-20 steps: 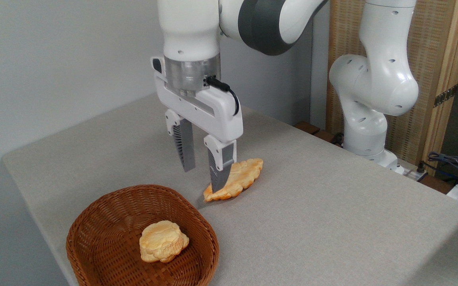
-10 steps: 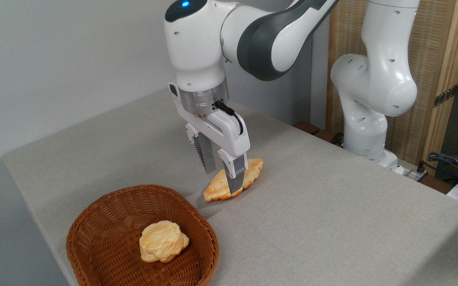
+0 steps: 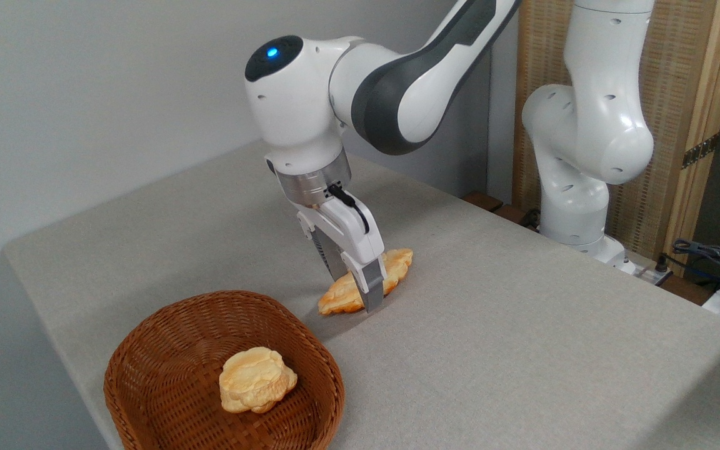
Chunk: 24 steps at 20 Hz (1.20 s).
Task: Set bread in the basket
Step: 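Lower the open gripper down over the middle of the croissant, then close the gripper on the croissant's middle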
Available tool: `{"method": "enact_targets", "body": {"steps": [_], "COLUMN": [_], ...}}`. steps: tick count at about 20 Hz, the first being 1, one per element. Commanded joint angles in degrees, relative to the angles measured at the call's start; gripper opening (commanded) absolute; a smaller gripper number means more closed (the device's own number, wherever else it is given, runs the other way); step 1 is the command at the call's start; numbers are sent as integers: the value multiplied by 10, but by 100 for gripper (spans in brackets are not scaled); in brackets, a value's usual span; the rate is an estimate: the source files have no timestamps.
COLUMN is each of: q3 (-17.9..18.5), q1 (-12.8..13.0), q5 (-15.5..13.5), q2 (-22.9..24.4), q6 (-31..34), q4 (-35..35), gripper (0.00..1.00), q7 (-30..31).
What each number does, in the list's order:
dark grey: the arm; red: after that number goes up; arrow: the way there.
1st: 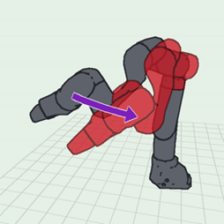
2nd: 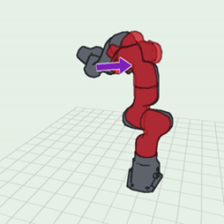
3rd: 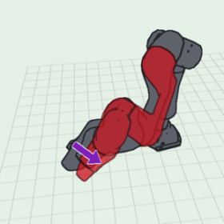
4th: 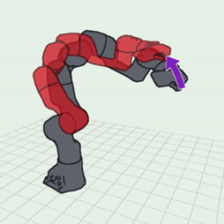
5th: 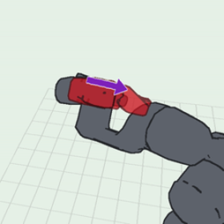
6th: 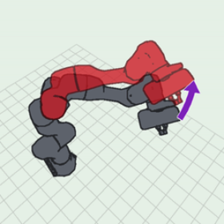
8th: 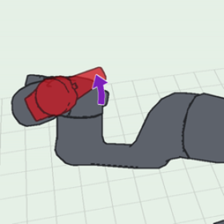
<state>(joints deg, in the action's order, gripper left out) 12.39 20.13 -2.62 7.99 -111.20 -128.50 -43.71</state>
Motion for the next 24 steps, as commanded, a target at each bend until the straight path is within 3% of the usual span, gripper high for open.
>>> {"method": "enact_targets", "body": {"steps": [1, 10, 11, 13, 14, 16, 24], "q3": [4, 4, 4, 4, 4, 4, 3], "q1": [6, 29, 30, 30, 30, 30, 30], "q5": [-8, -7, -7, -6, -6, -5, -5], "q2": [-4, -11, -11, -11, -11, -11, -10], "q6": [-2, -1, -1, -1, -1, -1, 1], "q4": [2, 4, 4, 4, 4, 5, 6], "gripper": [100, 99, 91, 59, 49, 38, 40], "q7": [4, 5, 5, 1, -1, -2, -2]}}
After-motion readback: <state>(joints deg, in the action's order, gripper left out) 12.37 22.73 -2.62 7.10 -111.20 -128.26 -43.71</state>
